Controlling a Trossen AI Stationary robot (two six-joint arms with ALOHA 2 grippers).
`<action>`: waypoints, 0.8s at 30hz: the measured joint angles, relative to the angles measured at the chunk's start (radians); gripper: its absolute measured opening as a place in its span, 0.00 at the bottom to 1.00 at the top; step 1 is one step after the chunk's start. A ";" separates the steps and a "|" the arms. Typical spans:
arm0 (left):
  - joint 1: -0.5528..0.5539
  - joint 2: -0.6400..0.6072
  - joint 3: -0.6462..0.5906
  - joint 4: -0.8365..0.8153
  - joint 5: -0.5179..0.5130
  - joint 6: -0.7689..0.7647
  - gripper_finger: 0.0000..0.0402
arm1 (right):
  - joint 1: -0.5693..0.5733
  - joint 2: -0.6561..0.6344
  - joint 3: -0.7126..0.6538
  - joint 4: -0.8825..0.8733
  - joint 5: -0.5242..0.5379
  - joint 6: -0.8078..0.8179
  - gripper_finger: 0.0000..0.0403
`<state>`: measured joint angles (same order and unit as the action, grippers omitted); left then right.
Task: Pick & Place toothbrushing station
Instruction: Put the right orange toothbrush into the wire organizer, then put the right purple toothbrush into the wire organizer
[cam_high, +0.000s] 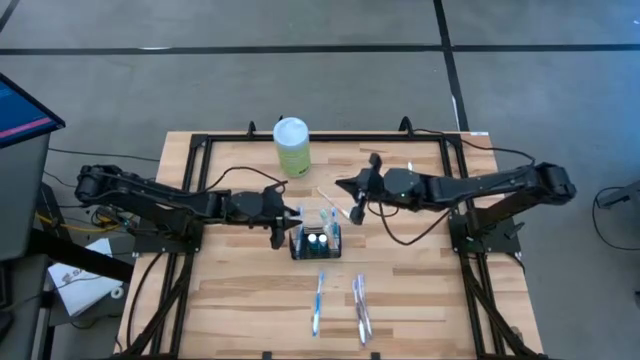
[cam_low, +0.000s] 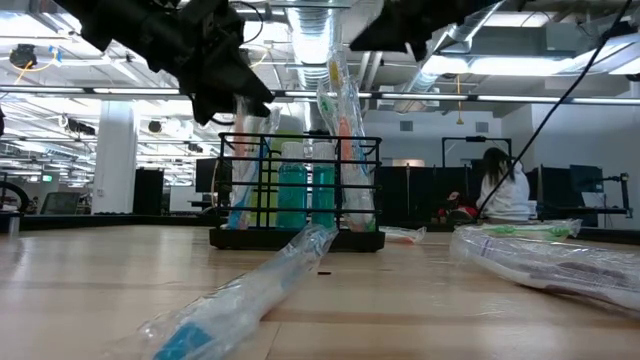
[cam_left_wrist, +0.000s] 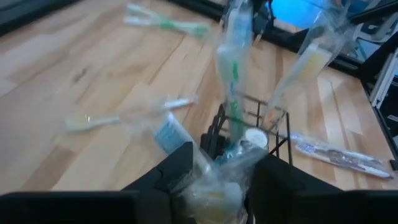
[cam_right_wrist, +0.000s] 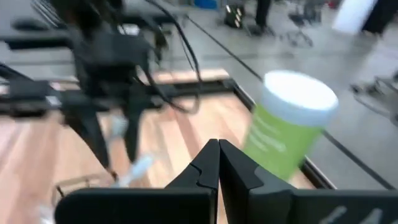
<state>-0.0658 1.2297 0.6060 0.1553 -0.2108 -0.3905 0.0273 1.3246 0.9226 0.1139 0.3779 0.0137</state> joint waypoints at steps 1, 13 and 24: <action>0.000 0.000 0.000 0.010 -0.003 0.011 0.32 | -0.005 -0.010 0.000 -0.035 0.013 0.014 0.00; 0.001 -0.084 -0.001 0.006 -0.094 0.075 0.45 | -0.072 -0.032 -0.001 -0.282 0.020 0.142 0.00; 0.000 -0.158 0.000 0.003 -0.097 0.102 0.48 | -0.122 -0.032 -0.001 -0.580 0.020 0.266 0.00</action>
<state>-0.0658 1.0721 0.6056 0.1584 -0.3075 -0.2884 -0.0952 1.2922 0.9218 -0.4661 0.3975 0.2793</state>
